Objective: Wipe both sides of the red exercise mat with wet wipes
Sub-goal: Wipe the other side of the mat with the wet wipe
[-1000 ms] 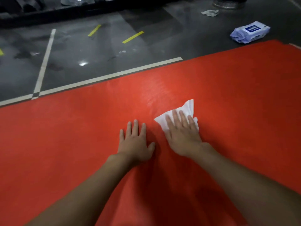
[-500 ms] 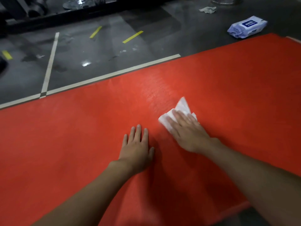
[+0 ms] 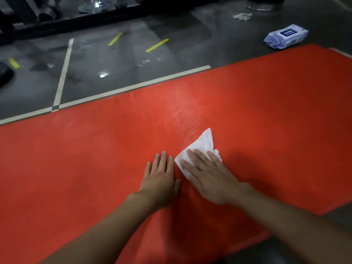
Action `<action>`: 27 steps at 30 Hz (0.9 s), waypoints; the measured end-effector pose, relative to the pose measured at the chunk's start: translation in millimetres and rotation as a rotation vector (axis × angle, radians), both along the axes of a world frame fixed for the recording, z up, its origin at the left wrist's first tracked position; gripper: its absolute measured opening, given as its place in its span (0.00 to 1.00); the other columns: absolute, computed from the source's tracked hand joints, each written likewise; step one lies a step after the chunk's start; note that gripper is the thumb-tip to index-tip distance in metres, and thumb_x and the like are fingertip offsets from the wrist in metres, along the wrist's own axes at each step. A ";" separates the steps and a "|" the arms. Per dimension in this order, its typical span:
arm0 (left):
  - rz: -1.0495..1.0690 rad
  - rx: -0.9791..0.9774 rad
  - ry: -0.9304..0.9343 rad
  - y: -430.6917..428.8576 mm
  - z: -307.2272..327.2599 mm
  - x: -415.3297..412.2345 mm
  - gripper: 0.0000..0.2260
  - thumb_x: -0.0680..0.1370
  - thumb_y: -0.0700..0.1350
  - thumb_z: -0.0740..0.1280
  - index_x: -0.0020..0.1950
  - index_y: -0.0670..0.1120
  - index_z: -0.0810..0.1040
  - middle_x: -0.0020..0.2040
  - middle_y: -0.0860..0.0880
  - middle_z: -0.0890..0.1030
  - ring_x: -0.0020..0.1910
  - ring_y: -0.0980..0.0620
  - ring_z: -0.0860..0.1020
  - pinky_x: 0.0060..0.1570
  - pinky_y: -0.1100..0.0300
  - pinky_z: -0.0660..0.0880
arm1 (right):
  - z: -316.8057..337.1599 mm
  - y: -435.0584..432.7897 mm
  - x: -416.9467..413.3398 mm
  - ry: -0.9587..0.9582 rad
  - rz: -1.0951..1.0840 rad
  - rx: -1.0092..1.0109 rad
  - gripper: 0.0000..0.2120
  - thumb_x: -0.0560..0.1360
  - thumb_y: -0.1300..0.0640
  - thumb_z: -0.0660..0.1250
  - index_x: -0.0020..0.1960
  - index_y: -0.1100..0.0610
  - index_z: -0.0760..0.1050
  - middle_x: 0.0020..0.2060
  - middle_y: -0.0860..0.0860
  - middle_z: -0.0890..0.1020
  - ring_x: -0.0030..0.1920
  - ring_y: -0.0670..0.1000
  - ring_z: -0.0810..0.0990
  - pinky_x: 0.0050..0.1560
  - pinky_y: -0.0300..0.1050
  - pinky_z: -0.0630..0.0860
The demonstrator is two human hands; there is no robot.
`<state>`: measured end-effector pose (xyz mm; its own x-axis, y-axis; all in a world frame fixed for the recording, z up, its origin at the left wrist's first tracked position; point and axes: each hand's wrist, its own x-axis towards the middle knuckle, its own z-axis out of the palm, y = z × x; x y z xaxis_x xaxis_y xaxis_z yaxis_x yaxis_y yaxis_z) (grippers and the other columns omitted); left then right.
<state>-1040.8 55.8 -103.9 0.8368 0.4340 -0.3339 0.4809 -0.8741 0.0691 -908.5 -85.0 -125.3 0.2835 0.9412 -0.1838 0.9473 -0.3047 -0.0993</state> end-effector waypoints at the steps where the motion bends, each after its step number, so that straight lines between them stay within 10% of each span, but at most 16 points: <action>1: -0.006 -0.004 0.004 -0.5 -0.2 -1.8 0.33 0.82 0.56 0.54 0.80 0.44 0.42 0.80 0.43 0.40 0.79 0.44 0.39 0.76 0.46 0.44 | 1.9 -4.6 16.5 0.003 0.043 -0.017 0.28 0.82 0.41 0.35 0.81 0.44 0.47 0.81 0.51 0.46 0.80 0.53 0.43 0.76 0.57 0.39; 5: -0.028 0.013 0.028 -8.8 -2.1 -12.2 0.32 0.82 0.56 0.52 0.80 0.43 0.42 0.80 0.42 0.39 0.79 0.43 0.39 0.77 0.45 0.44 | 8.3 -5.5 18.2 -0.057 -0.346 0.029 0.27 0.82 0.43 0.39 0.81 0.46 0.50 0.81 0.53 0.49 0.80 0.53 0.47 0.78 0.56 0.43; 10: -0.018 -0.010 0.042 -11.9 2.0 -10.8 0.32 0.83 0.55 0.52 0.80 0.42 0.42 0.80 0.41 0.39 0.79 0.42 0.38 0.76 0.44 0.43 | 7.3 -29.2 -5.3 -0.027 -0.005 0.021 0.27 0.82 0.42 0.40 0.80 0.46 0.53 0.80 0.53 0.52 0.80 0.54 0.50 0.77 0.55 0.41; 15: -0.048 0.013 0.067 -20.6 -1.5 -21.1 0.33 0.82 0.56 0.51 0.80 0.43 0.41 0.80 0.41 0.38 0.78 0.41 0.37 0.75 0.43 0.42 | 1.9 -29.2 -8.0 -0.074 -0.385 0.053 0.27 0.83 0.44 0.38 0.81 0.45 0.45 0.81 0.52 0.45 0.80 0.52 0.43 0.77 0.56 0.39; 19: -0.040 0.015 0.068 -23.7 -1.5 -20.1 0.33 0.82 0.56 0.51 0.80 0.42 0.42 0.80 0.40 0.38 0.78 0.40 0.38 0.75 0.42 0.42 | 3.9 -51.2 -15.8 -0.058 -0.086 0.014 0.27 0.83 0.45 0.40 0.81 0.48 0.48 0.80 0.53 0.48 0.80 0.54 0.45 0.77 0.59 0.44; 27: -0.068 0.024 0.085 -25.6 -0.9 -24.6 0.32 0.82 0.56 0.50 0.80 0.42 0.41 0.80 0.41 0.38 0.78 0.40 0.38 0.75 0.42 0.43 | 9.0 -58.2 -18.4 -0.001 -0.282 -0.032 0.36 0.75 0.38 0.31 0.81 0.48 0.45 0.81 0.53 0.45 0.80 0.52 0.40 0.77 0.57 0.40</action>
